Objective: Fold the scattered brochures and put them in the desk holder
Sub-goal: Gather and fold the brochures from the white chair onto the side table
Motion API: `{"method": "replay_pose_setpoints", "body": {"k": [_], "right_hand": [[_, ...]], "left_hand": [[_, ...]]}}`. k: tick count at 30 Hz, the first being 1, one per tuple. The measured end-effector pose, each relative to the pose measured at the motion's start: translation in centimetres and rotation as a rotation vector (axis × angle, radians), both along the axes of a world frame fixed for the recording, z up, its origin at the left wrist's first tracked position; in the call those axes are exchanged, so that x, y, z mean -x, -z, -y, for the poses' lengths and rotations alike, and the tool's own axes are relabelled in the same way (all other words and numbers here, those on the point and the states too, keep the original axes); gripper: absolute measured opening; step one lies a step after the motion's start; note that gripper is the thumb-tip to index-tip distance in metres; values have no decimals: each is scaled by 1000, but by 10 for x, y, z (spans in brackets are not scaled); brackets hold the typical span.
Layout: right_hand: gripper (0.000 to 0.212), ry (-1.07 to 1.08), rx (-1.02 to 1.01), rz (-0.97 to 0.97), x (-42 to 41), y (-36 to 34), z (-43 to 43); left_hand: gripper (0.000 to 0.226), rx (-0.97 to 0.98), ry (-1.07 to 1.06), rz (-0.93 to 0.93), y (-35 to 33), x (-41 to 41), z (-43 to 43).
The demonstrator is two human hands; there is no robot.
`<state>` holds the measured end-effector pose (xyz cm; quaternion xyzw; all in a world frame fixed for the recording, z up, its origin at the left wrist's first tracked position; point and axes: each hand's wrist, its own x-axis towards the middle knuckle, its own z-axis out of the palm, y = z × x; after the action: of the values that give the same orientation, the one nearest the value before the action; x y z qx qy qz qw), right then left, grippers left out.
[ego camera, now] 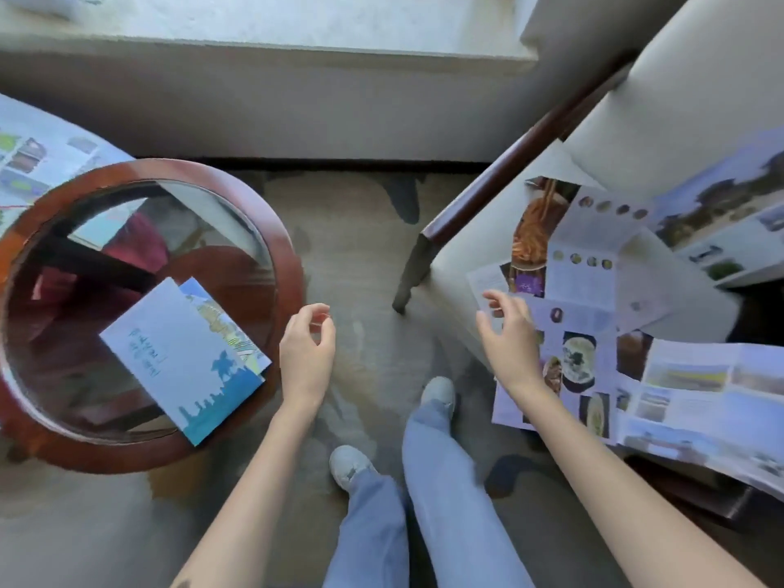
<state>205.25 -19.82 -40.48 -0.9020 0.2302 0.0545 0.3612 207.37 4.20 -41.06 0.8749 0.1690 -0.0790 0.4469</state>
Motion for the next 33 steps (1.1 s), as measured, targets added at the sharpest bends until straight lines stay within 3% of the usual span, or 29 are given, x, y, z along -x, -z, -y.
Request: {"method": "replay_pose_setpoints", "body": {"k": [9,14,21,25,31,33], "right_hand": [[30,382,122,-181,98,2,203],[30,471,23,-307,115,17,269],[35,524,-211,-344,79,51,286],[29,487,-263,-349,49,68,286],[35,500,-286,-405,25,85,295],[34,525,-289,-411,24,90,297]], "left_hand": [[24,-28,332,-253,15,15,147],[31,-81,411,-378,33,14,226],[36,-99,464,-367,49,-36,301],[40,-166,524,-213,46,-80,318],[47,-381,873,280,37,-165,356],[53,-471,959,342,40,-192,376]]}}
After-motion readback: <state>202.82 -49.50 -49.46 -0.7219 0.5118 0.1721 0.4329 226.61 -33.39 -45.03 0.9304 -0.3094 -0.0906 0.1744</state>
